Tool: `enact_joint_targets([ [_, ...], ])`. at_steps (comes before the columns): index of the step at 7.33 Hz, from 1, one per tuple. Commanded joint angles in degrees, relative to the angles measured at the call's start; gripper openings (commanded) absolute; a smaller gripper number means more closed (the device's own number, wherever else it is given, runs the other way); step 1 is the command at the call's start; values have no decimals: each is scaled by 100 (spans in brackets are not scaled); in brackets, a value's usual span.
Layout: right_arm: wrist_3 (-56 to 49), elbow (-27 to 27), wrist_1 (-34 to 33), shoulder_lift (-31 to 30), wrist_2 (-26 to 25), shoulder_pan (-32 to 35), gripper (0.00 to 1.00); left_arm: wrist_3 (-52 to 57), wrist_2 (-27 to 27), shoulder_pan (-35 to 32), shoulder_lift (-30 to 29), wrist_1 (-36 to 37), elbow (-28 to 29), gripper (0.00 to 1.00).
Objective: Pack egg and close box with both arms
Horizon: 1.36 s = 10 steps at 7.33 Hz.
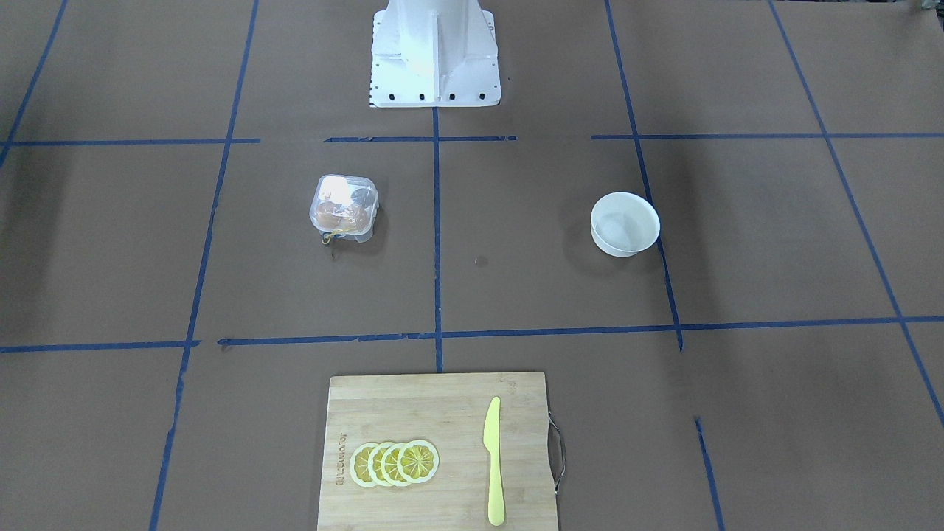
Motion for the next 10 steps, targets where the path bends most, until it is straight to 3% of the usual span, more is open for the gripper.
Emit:
enact_joint_targets([
  [1,-405,-314,21,0,252,337,100,1,-4,0,45,6,41,100],
  [5,-39,-323,21,18,236,541,100,-121,-13,8,54,6,138,100],
  [7,122,-323,30,131,192,541,100,-1174,-13,8,28,-108,173,100],
  [10,561,-367,344,176,78,541,100,-1195,-13,8,28,-143,165,100],
])
